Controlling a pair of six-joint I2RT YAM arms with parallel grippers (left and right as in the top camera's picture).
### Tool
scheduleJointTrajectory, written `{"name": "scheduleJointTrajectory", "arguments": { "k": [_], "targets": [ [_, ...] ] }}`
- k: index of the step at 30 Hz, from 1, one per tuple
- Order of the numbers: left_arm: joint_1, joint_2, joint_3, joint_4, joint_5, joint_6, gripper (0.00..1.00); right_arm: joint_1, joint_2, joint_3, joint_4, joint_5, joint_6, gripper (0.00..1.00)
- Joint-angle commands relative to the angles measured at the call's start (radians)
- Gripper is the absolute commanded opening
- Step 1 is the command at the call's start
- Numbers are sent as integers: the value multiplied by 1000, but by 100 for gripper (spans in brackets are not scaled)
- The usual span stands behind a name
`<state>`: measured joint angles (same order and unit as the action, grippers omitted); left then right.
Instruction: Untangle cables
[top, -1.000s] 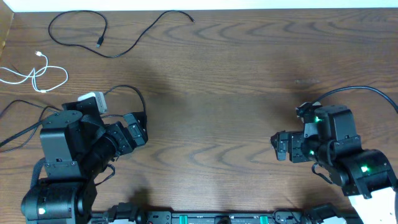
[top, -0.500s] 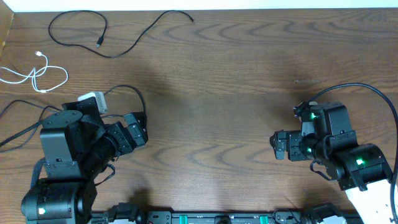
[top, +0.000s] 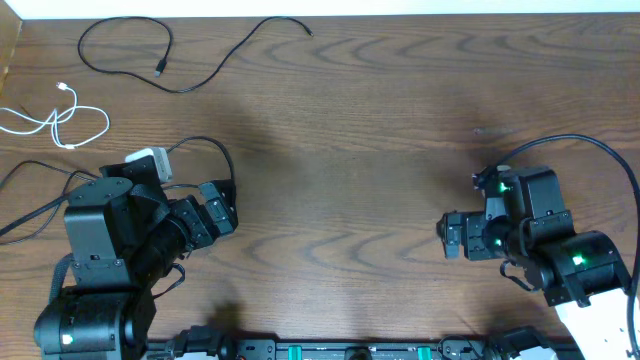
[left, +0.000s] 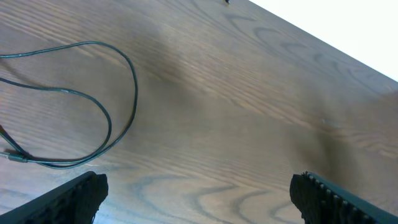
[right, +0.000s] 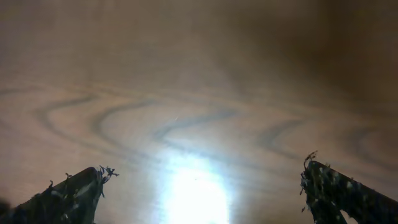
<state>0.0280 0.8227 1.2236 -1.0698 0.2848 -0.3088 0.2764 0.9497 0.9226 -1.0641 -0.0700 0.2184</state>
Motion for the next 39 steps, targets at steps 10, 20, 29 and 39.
{"name": "scheduleJointTrajectory", "arguments": {
  "k": [10,20,29,39],
  "targets": [
    [0,0,15,0,-10,20,99,-180,-260,-358,472,77,-131,99],
    [0,0,15,0,-10,20,99,-334,-616,-703,892,-83,-243,99],
    [0,0,15,0,-10,20,99,-336,-819,-852,1041,-81,-242,99],
    [0,0,15,0,-10,20,99,-327,-941,-917,1035,-36,-242,99]
  ]
}}
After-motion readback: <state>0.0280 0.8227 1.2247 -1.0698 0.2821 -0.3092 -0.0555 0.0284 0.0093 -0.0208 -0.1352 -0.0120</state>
